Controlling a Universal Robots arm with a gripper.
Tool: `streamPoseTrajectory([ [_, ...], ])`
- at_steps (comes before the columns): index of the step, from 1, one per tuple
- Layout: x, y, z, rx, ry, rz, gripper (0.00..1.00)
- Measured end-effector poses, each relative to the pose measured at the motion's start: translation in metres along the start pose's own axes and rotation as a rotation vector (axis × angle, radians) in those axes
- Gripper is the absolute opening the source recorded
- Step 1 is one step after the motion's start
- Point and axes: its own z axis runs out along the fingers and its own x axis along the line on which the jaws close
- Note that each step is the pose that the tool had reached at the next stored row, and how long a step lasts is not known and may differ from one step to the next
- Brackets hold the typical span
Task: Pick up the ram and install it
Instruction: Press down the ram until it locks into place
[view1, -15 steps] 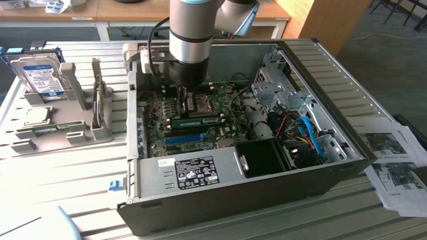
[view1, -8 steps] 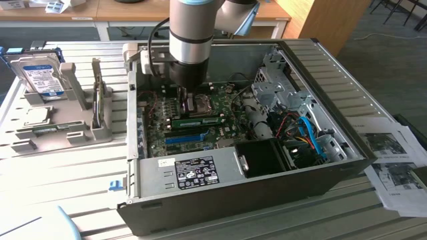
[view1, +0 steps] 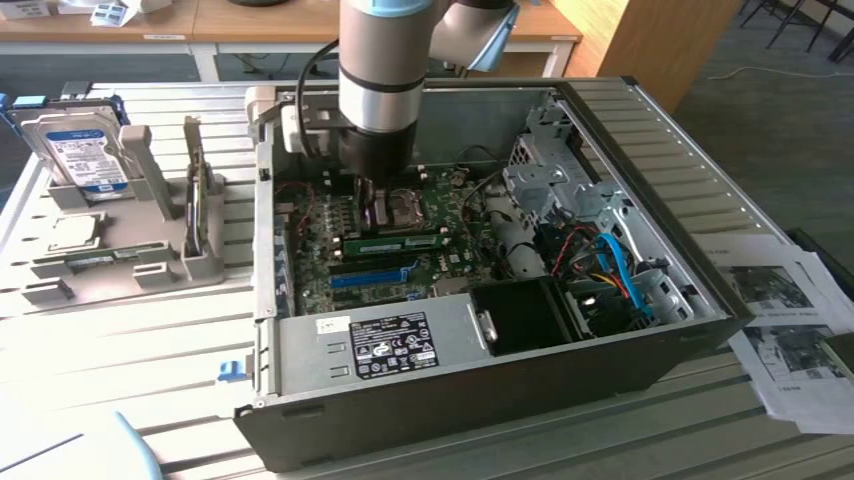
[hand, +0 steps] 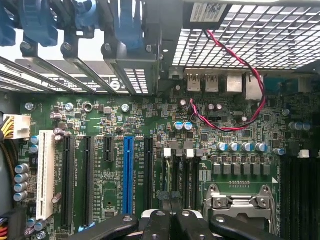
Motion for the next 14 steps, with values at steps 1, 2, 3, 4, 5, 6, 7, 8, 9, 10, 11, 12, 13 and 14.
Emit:
streamPoseTrajectory([
  [1, 0.0000, 0.0000, 0.0006, 0.0001, 0.0000, 0.000, 0.09],
  [2, 0.0000, -0.0001, 0.0012, 0.0000, 0.0000, 0.000, 0.09],
  [3, 0.0000, -0.0001, 0.0018, 0.0000, 0.0000, 0.000, 0.09],
  [4, 0.0000, -0.0001, 0.0023, 0.0000, 0.0000, 0.000, 0.09],
  [5, 0.0000, -0.0001, 0.0029, 0.0000, 0.0000, 0.000, 0.09],
  [6, 0.0000, -0.0001, 0.0033, 0.0000, 0.0000, 0.000, 0.09],
  [7, 0.0001, -0.0001, 0.0035, -0.0001, 0.0002, 0.000, 0.09],
  [8, 0.0001, -0.0001, 0.0035, -0.0001, 0.0002, 0.000, 0.09],
  [9, 0.0001, -0.0001, 0.0035, -0.0001, 0.0003, 0.000, 0.09],
  [10, 0.0001, -0.0001, 0.0036, 0.0000, 0.0002, 0.000, 0.09],
  [11, 0.0000, -0.0001, 0.0036, 0.0000, 0.0001, 0.000, 0.09],
  [12, 0.0001, -0.0002, 0.0036, 0.0000, 0.0001, 0.000, 0.09],
  [13, 0.0000, -0.0001, 0.0038, 0.0001, 0.0000, 0.000, 0.09],
  [14, 0.0000, -0.0002, 0.0042, 0.0002, -0.0003, 0.000, 0.09],
])
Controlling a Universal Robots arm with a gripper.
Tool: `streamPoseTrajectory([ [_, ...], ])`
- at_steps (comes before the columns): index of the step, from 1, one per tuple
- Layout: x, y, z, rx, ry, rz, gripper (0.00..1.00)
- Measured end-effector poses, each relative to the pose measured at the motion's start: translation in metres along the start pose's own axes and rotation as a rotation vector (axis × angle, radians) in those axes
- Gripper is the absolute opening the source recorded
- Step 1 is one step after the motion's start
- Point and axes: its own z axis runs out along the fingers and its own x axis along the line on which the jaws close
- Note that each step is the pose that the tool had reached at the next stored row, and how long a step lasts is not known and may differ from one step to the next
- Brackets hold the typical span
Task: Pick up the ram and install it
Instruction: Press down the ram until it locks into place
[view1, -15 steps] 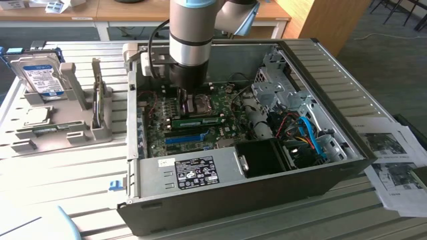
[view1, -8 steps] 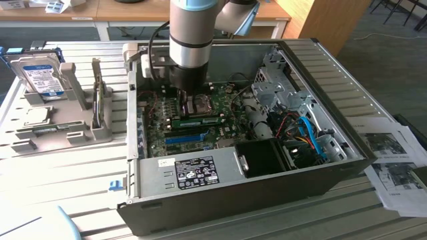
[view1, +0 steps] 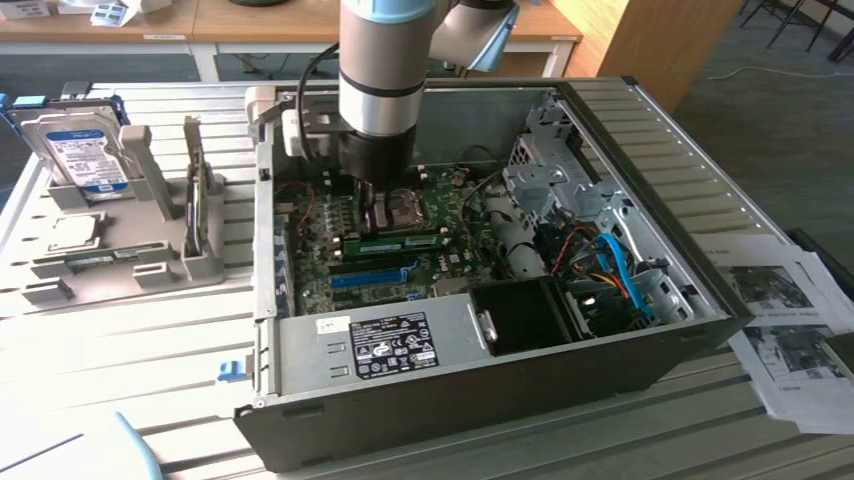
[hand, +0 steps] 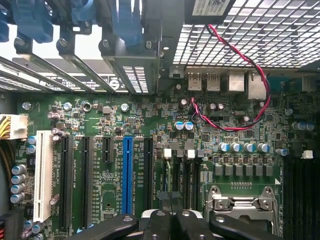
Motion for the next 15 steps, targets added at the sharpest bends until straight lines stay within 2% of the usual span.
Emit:
streamPoseTrajectory([
  [15, 0.0001, -0.0001, 0.0039, -0.0001, 0.0002, 0.000, 0.09],
])
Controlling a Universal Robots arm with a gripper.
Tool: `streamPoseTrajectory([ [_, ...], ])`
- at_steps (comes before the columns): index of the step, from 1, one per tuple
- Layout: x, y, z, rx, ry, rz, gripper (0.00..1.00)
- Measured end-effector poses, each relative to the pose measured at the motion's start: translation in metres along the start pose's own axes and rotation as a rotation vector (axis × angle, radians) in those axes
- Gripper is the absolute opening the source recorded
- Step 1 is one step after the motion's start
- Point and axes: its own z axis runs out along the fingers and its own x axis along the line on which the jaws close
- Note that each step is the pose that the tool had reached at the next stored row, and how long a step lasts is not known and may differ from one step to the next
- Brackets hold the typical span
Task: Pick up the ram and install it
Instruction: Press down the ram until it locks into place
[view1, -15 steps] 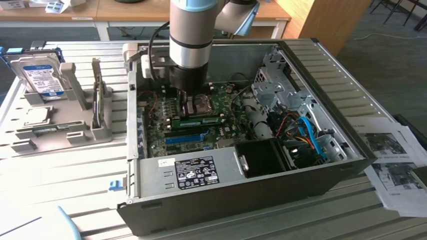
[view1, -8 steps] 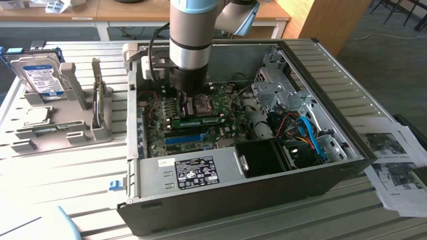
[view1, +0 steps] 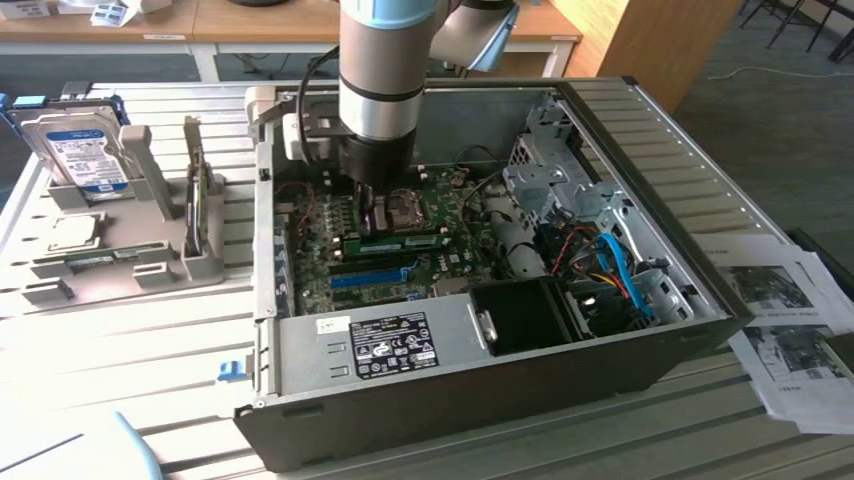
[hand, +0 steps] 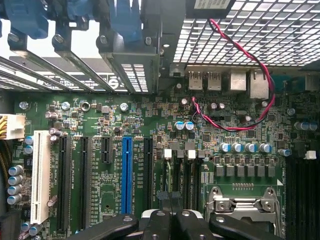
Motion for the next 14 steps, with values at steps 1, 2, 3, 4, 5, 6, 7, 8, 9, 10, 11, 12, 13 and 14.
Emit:
streamPoseTrajectory([
  [1, 0.0000, 0.0000, 0.0004, -0.0001, 0.0001, 0.000, 0.09],
  [2, 0.0001, 0.0000, 0.0008, -0.0001, 0.0000, 0.000, 0.09],
  [3, 0.0001, 0.0000, 0.0010, -0.0001, 0.0001, 0.000, 0.09],
  [4, 0.0001, 0.0000, 0.0010, -0.0002, 0.0002, 0.000, 0.09],
  [5, 0.0001, 0.0000, 0.0010, -0.0002, 0.0002, 0.000, 0.09],
  [6, 0.0001, 0.0000, 0.0011, -0.0001, 0.0002, 0.000, 0.09],
  [7, 0.0001, 0.0000, 0.0011, -0.0001, 0.0002, 0.000, 0.09],
  [8, 0.0001, 0.0000, 0.0011, -0.0001, 0.0001, 0.000, 0.09],
  [9, 0.0001, 0.0000, 0.0012, -0.0001, 0.0002, 0.000, 0.09],
  [10, 0.0001, 0.0000, 0.0014, -0.0002, 0.0002, 0.000, 0.09],
  [11, 0.0001, 0.0000, 0.0016, -0.0002, 0.0002, 0.000, 0.09],
  [12, 0.0001, 0.0000, 0.0018, -0.0002, 0.0002, 0.000, 0.09],
  [13, 0.0001, 0.0000, 0.0019, -0.0002, 0.0002, 0.000, 0.09],
  [14, 0.0001, 0.0000, 0.0020, -0.0002, 0.0002, 0.000, 0.09],
])
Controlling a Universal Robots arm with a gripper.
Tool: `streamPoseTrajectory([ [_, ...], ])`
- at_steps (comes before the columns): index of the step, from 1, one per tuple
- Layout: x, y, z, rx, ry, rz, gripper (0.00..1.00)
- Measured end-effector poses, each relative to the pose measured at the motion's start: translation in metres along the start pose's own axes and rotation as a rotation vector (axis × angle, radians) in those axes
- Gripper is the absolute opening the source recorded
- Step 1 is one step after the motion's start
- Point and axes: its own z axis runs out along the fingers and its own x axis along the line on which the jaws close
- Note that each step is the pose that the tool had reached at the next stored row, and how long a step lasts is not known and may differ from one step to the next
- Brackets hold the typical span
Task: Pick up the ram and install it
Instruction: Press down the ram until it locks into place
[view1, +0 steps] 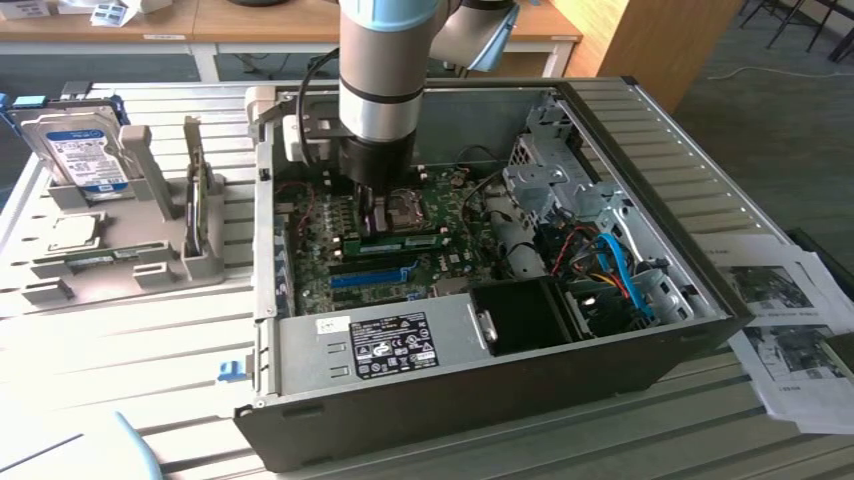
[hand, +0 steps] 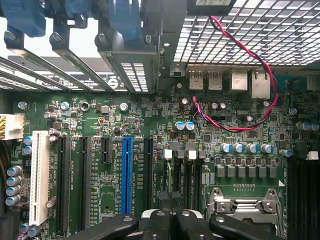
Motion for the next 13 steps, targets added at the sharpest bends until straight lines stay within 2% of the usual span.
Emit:
streamPoseTrajectory([
  [13, 0.0001, -0.0001, 0.0023, 0.0000, 0.0001, 0.000, 0.09],
])
